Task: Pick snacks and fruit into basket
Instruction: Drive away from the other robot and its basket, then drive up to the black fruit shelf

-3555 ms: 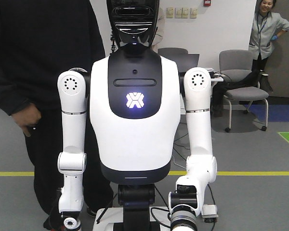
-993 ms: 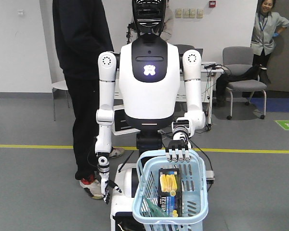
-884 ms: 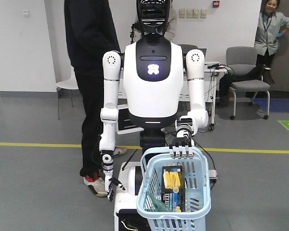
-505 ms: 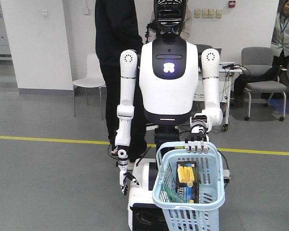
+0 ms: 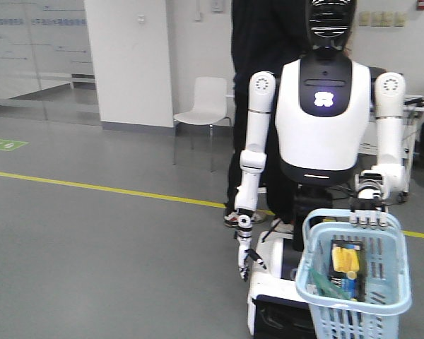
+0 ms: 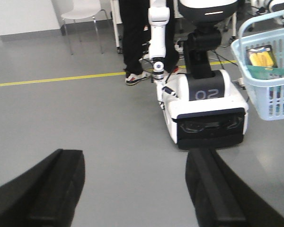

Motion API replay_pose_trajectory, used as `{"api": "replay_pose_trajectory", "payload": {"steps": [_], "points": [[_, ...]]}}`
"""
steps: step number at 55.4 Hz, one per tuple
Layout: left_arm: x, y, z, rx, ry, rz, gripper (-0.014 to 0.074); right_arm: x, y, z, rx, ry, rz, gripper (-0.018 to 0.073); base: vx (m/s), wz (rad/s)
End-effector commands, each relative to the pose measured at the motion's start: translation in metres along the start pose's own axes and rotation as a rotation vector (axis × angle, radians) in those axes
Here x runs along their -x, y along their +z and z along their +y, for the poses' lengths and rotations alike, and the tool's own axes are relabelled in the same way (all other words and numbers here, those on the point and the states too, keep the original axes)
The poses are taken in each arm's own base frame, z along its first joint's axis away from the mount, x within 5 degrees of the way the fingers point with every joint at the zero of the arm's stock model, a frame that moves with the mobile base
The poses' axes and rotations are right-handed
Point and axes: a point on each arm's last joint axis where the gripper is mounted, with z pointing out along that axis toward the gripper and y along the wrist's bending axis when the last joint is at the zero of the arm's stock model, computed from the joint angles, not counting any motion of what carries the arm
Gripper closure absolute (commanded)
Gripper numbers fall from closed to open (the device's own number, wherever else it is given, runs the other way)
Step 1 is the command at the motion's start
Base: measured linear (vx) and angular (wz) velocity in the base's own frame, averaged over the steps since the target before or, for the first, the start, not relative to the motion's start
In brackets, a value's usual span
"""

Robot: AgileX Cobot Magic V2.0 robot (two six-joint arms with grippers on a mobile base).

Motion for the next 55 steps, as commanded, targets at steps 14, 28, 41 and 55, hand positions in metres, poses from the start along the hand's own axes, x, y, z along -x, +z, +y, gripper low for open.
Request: {"api": "replay_pose_trajectory", "payload": {"steps": [14,28,41,55], "points": [[0.0148,-0.0028,0.0043,0.043,-0.012,-0.092,0.0062,0.0128,-0.0014,-0.0035,-0.038,0.002,-0.061,0.0062,-0.06,0.68],[0.0148,-0.0028,0.0043,0.043,-0.012,-0.092,0.0062,0.0128,-0.0014,-0.0035,-0.038,0.002,-0.061,0.0062,-0.05,0.8],[0.0148,-0.0028,0.0043,0.043,-0.012,-0.092,0.0062,0.0128,-0.0014,-0.0035,-0.038,0.002,-0.061,0.0062,-0.01,0.68],[0.0148,-0.0028,0.0043,0.043,-0.012,-0.092,0.0062,0.0128,-0.0016,-0.0035,-0.038,0.002,-0.062,0.0062,0.07,0.52]]}}
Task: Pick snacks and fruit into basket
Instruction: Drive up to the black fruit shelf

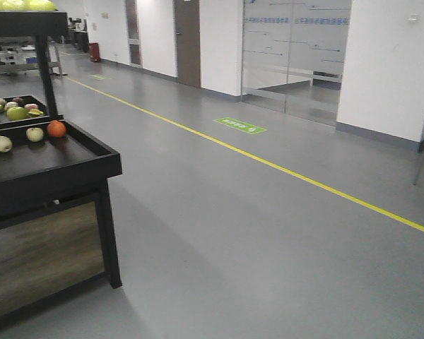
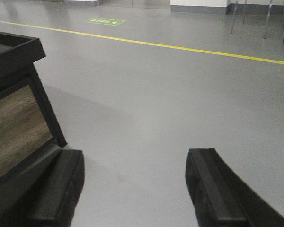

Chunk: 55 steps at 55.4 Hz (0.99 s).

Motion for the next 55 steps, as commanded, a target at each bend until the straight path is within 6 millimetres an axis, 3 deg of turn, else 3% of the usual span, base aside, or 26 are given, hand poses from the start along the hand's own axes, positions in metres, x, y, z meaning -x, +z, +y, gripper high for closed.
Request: {"api": "replay_pose_trajectory", "payload": {"steps": [1,55], "points": [[0.0143,-0.0016,0.0044,0.043,-0.012,-0.085,0.0062,0.0129,-0.0016,-0.0035,-0.039,0.002,-0.063,0.0062,0.12,0.46],[0.0143,-0.0016,0.0044,0.043,-0.012,-0.085,0.0062,0.0129,-0.0016,-0.0035,-0.039,0.002,-0.063,0.0062,0.17,0.48]]}}
